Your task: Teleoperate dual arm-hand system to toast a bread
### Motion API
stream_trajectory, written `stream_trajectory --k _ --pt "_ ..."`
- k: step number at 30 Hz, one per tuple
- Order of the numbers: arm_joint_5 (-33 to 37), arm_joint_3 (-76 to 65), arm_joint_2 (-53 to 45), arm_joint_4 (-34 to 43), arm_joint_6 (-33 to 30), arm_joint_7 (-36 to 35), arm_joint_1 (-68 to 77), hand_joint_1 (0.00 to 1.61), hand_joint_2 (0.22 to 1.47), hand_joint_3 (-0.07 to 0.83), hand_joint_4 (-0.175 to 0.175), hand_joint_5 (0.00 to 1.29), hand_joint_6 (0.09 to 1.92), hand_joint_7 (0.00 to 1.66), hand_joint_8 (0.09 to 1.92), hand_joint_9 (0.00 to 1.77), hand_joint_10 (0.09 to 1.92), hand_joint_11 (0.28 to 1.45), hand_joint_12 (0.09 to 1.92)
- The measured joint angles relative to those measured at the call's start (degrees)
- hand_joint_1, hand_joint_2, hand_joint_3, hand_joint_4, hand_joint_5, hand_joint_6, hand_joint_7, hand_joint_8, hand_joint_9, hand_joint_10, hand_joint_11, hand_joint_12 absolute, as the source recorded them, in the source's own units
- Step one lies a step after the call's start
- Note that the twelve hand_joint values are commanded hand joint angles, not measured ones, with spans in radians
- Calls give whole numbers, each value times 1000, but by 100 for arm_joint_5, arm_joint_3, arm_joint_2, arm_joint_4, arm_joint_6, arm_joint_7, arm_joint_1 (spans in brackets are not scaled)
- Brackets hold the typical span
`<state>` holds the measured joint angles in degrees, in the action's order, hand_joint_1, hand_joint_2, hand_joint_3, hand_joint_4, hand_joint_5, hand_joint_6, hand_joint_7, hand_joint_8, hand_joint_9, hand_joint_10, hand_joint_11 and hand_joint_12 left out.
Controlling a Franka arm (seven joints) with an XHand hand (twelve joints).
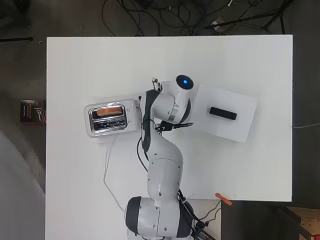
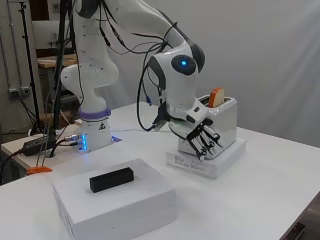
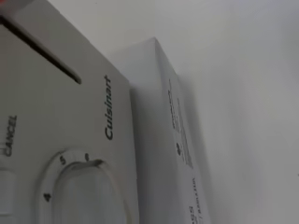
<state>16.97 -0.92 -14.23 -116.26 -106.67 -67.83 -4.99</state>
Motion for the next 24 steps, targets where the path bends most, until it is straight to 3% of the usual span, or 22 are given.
stream_trajectory --k 2,4,5,6,7,8,9,12,19,24 --pt "50 25 16 -52 -50 -216 4 188 1065 1 -141 220 87 803 87 948 1120 599 1327" --pt "73 53 103 -106 -68 -268 10 190 1076 2 -148 195 87 962 87 930 1564 656 1676" --pt "79 58 148 -127 -70 -254 11 198 1079 -3 -152 190 87 948 329 932 1715 688 1786" --pt "79 61 194 -160 -71 -254 12 196 1086 -2 -153 187 87 885 905 994 1813 766 1852" --pt "77 60 245 -194 -69 -271 11 201 1090 -1 -155 188 87 855 1370 1075 1868 854 1888" --pt "77 49 287 -229 -55 -301 7 211 1093 0 -158 191 87 852 1650 1147 1896 926 1905" --pt "79 21 305 -259 -45 -347 1 226 1097 1 -160 198 87 862 1800 1199 1909 976 1914" --pt "50 -67 319 -338 -63 -431 -17 258 1108 2 -165 221 87 885 1920 1266 1920 1043 1920" --pt "-56 -286 131 -525 -229 -292 -71 455 1210 9 -150 281 87 885 1920 1257 1920 992 1920" --pt "25 -390 49 -740 -291 -362 -104 472 1235 5 -143 309 87 963 1920 1340 1920 1064 1920"
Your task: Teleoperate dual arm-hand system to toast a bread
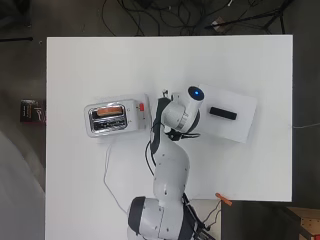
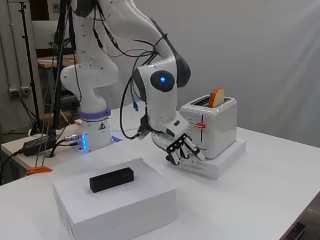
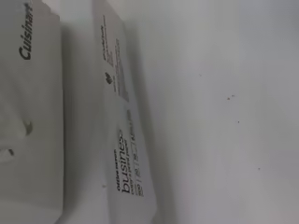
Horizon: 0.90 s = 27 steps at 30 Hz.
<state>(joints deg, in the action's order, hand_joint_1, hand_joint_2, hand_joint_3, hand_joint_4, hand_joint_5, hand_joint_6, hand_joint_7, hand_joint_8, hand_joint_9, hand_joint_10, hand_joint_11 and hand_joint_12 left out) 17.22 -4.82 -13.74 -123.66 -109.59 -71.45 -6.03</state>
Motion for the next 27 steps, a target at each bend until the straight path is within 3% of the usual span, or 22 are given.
stream_trajectory --k 8,11,16,22,27 --pt "180 277 660 -140 -86 -526 49 276 1149 -12 -160 307 87 995 1920 1407 1920 1182 1920" --pt "28 388 628 -108 75 -624 68 323 1072 -12 -133 410 87 1106 1920 1498 1920 1245 1920" --pt "-70 434 523 -98 108 -1224 76 330 986 -9 -146 314 87 1199 1920 1610 1920 1322 1920" --pt "-16 411 142 -64 51 -359 80 324 946 -9 -141 274 87 1247 1920 1660 1920 1343 1920" --pt "140 304 -417 80 133 -239 21 325 936 -5 -150 221 87 1293 1920 1675 1920 1338 1919"
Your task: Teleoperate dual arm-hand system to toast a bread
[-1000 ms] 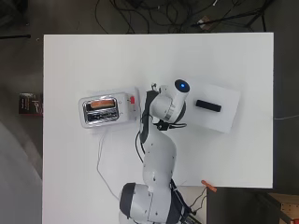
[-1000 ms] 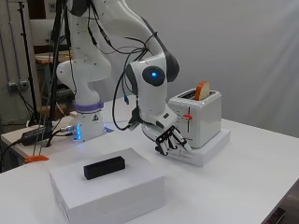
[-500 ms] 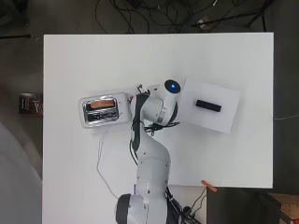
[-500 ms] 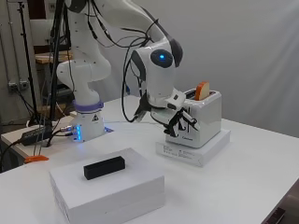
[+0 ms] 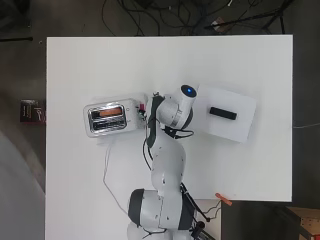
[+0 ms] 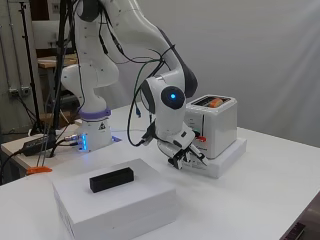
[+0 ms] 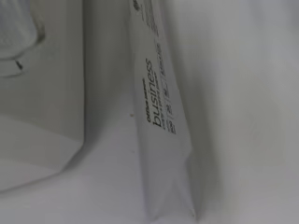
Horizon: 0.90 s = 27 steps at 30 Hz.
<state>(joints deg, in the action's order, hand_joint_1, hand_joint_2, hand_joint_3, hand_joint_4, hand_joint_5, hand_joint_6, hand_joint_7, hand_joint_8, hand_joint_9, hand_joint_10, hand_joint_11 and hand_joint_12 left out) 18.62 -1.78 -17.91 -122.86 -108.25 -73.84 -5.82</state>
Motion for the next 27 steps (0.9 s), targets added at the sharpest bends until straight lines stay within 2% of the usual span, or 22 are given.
stream_trajectory --k 3,8,12,14,15,16,18,20,23,24,25,26,27 --pt "23 -37 -274 14 -18 200 -15 320 938 -2 -147 190 87 1326 1920 1697 1920 1344 1909" --pt "-22 41 -226 217 37 493 10 201 971 6 -141 211 87 1402 1920 1742 1920 1377 1883" --pt "-4 118 297 244 -21 274 33 181 989 3 -122 345 87 1466 1920 1765 1920 1398 1843" --pt "-37 159 702 331 52 291 44 159 989 1 -113 443 87 1367 1920 1705 1920 1368 1847" --pt "-49 167 886 454 148 302 46 141 993 2 -72 582 87 1302 1920 1644 1920 1332 1852" --pt "-71 178 1041 634 263 304 51 124 998 1 -23 683 173 1250 1920 1593 1920 1288 1859" --pt "-153 207 1224 1051 439 329 65 100 997 0 27 727 428 1181 1920 1502 1920 1184 1870" --pt "-238 228 1364 1370 505 388 77 85 990 0 55 713 621 1129 1920 1421 1920 1080 1867" --pt "-463 294 1697 1450 485 585 104 84 980 -1 67 684 747 1098 1920 1368 1920 967 1841" --pt "-586 310 1805 1370 469 655 109 88 979 -1 79 669 812 1070 1920 1315 1920 854 1736" --pt "-695 323 1898 1255 444 718 115 95 979 0 87 649 865 995 1920 1214 1920 734 1542" --pt "-752 327 1950 1144 421 755 118 104 979 0 91 635 882 918 1920 1114 1920 657 1310" --pt "-771 323 1983 1036 371 784 119 115 979 0 96 628 887 848 1920 1027 1862 631 986"
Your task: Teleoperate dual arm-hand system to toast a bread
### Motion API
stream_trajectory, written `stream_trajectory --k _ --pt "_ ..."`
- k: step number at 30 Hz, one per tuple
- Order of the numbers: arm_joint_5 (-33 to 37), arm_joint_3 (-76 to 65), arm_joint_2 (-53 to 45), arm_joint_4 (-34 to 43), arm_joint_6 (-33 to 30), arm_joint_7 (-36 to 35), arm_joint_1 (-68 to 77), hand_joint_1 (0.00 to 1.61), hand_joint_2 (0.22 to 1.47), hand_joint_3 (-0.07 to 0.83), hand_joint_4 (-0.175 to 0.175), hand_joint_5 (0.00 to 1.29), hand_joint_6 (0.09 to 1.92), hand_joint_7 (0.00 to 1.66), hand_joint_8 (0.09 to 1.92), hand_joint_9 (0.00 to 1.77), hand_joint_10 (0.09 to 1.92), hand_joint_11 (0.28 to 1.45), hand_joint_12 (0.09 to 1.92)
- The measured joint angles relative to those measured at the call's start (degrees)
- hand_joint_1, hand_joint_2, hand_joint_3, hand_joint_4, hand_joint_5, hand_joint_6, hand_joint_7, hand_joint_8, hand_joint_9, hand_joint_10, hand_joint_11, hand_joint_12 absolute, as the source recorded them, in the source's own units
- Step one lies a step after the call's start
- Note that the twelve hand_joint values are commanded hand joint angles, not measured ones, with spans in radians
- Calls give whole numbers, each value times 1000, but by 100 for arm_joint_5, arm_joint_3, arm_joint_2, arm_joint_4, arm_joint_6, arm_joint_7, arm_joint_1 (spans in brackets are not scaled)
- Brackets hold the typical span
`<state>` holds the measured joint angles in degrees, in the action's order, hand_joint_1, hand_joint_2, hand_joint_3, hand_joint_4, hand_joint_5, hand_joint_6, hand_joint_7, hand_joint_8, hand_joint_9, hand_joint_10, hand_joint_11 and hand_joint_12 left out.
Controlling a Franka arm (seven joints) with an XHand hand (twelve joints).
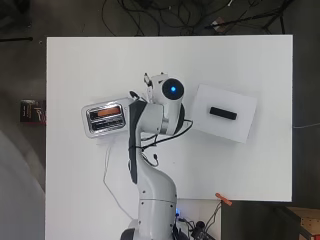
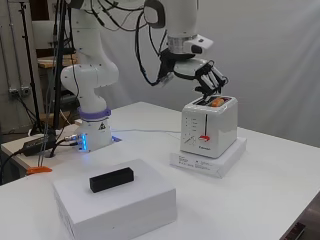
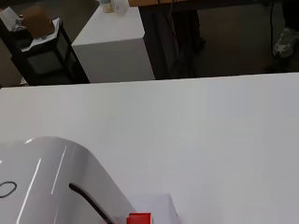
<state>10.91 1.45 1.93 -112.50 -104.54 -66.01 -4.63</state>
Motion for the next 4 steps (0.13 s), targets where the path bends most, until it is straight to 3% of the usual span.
stream_trajectory --k 1,2,4 --pt "6 -8 13 -54 -59 11 0 123 975 -1 95 622 869 796 1728 950 1605 591 650" --pt "27 -17 11 -71 -105 7 -2 126 970 -1 90 626 810 798 1342 918 1181 552 380" --pt "58 -30 -19 -39 -83 -3 -3 133 960 0 83 677 623 881 693 978 481 519 100"
